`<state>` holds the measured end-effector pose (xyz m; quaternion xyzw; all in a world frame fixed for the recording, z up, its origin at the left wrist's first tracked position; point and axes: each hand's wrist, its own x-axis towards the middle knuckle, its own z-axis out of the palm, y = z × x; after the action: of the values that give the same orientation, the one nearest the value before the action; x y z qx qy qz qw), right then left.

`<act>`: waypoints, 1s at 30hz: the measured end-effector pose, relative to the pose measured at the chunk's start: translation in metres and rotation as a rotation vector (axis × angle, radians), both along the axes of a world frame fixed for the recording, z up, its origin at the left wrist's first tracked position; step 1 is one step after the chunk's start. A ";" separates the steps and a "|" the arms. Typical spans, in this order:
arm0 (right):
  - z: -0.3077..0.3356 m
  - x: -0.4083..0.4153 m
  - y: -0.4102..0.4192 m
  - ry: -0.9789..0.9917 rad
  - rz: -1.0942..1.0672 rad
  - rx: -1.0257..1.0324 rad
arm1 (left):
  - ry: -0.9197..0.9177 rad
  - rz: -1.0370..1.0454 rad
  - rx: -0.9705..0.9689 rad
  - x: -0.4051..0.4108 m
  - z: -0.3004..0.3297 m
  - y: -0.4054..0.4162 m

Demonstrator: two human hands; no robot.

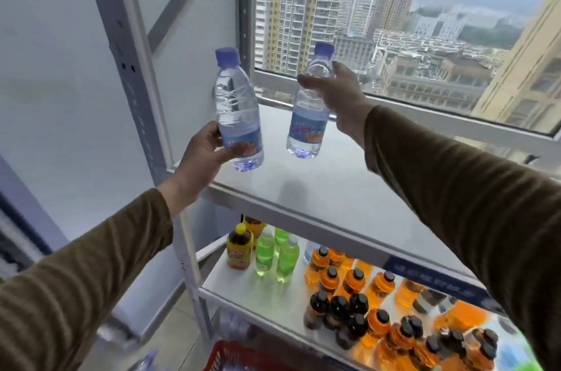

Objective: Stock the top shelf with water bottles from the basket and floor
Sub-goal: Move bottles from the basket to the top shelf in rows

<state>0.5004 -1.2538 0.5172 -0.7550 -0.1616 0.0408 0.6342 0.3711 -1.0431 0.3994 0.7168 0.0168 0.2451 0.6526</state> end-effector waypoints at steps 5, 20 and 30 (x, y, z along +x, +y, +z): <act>0.005 0.062 0.047 -0.046 -0.013 -0.058 | 0.022 0.009 -0.033 0.048 0.003 0.026; -0.042 0.197 0.157 -0.184 0.067 -0.213 | 0.140 0.125 0.091 0.152 -0.013 0.059; -0.050 0.232 0.172 -0.280 0.056 -0.372 | 0.189 0.149 0.104 0.196 -0.021 0.072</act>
<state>0.7321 -1.0820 0.4670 -0.8523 -0.2585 -0.0176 0.4544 0.5669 -0.9710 0.3784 0.7661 0.1189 0.2250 0.5902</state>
